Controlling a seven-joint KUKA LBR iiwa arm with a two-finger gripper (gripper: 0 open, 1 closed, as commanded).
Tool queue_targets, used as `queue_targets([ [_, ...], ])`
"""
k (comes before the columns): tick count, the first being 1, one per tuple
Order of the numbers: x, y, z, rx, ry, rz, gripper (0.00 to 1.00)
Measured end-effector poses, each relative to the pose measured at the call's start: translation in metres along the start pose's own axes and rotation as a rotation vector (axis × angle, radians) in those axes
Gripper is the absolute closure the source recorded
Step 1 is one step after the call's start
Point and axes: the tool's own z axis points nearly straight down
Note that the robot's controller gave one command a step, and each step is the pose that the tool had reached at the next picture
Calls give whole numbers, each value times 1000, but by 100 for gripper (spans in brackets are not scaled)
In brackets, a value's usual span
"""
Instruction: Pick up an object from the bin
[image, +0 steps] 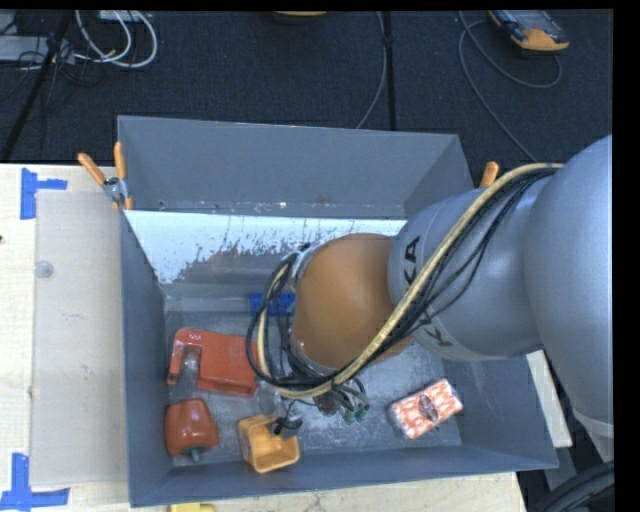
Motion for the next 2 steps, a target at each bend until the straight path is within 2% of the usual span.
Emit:
queue_targets([
  [2, -1, 0, -23, 1, -4, 2, 100],
])
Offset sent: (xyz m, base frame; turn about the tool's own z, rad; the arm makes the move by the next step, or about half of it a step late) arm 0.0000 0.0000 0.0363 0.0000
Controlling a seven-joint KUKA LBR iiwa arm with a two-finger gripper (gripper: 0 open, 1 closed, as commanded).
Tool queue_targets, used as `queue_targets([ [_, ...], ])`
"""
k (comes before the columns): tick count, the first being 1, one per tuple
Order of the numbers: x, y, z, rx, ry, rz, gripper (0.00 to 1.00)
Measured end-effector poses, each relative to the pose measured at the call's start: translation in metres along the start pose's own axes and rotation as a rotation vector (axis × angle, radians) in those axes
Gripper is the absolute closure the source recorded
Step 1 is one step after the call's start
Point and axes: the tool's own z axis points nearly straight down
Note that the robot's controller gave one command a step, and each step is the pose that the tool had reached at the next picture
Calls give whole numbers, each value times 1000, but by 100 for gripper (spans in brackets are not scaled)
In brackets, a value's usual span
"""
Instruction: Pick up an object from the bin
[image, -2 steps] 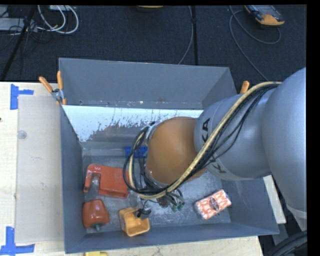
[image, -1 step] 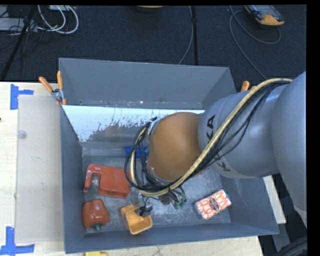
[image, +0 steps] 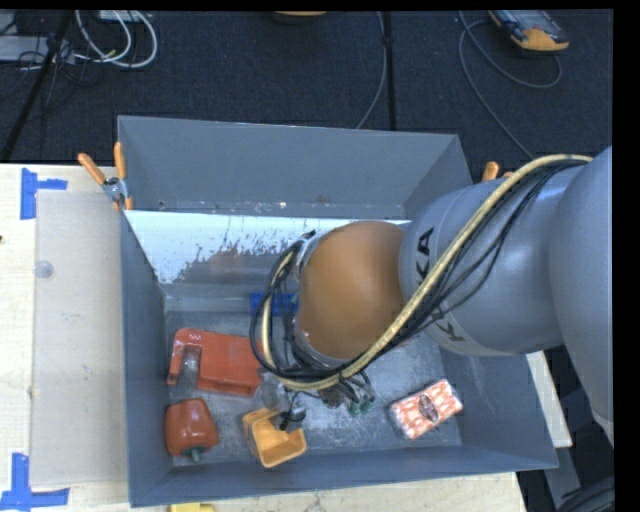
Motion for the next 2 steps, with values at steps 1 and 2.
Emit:
queue_targets([
  [1, 1, 0, -4, 0, 2, 1, 100],
  [2, 0, 0, -6, 0, 2, 2, 100],
])
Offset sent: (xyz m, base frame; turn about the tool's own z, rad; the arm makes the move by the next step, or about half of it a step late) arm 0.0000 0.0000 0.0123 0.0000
